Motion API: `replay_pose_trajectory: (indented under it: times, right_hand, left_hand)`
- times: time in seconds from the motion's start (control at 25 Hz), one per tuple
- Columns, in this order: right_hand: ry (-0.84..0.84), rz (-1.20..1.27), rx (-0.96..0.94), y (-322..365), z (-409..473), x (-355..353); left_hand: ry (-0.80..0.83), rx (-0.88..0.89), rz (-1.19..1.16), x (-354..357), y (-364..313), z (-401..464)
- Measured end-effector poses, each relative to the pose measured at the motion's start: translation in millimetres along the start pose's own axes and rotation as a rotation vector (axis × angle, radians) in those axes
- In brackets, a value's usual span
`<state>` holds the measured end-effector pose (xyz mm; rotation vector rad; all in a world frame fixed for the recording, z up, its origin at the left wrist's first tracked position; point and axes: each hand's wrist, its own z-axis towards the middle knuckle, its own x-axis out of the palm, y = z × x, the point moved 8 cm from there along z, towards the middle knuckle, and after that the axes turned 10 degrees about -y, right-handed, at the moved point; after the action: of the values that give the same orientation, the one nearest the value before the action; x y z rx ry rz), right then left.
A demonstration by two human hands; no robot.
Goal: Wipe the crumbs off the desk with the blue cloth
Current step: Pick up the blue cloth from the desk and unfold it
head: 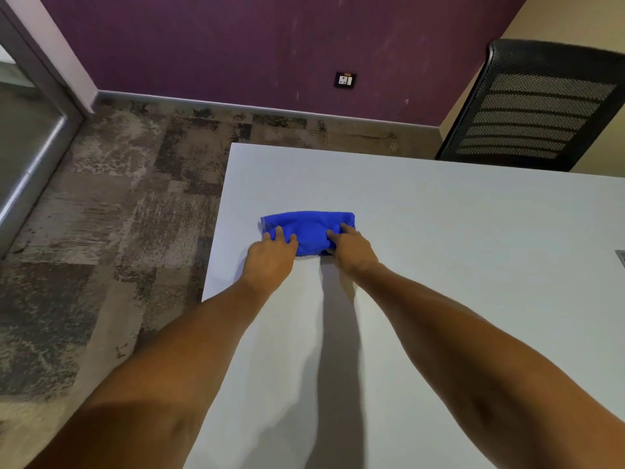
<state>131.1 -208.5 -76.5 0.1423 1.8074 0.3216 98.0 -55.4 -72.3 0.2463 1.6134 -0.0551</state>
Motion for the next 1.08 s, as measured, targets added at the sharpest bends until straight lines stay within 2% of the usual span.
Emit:
replay_pose_trajectory:
  times: [0.2,0.28,0.36,0.44,0.56,0.72,0.88,0.96,1.08]
  right_hand:
    - [0.176,-0.049,0.031,-7,-60,8]
    - [0.141,0.038,0.108,-12,-90,0]
    - [0.018,0.139,0.174,-16,-116,-19]
    - [-0.098,0.239,0.165,-14,-141,-44]
    - [-0.182,0.366,0.149,-17,-176,-75]
    - [-0.237,0.47,0.136,-16,-232,-119]
    - [-0.188,0.818,0.164,-13,-289,-150]
    - [-0.157,0.949,0.168,-13,-320,-162]
    - [-0.144,1.004,0.155,-13,-364,-173]
  left_hand:
    - [-0.045,-0.009,-0.061,-23,-11,-55]
    - [-0.081,-0.042,-0.13,-34,-17,-73]
    - [-0.141,-0.059,-0.229,-51,-28,-89]
    - [-0.187,-0.097,-0.339,-70,-35,-106]
    - [-0.248,-0.195,-0.488,-97,-36,-132]
    - [-0.25,-0.3,-0.603,-148,-33,-178]
    - [-0.258,-0.367,-0.687,-187,-33,-229]
    - [-0.245,-0.338,-0.81,-203,-40,-258]
    - [-0.182,-0.218,-0.995,-225,-59,-306]
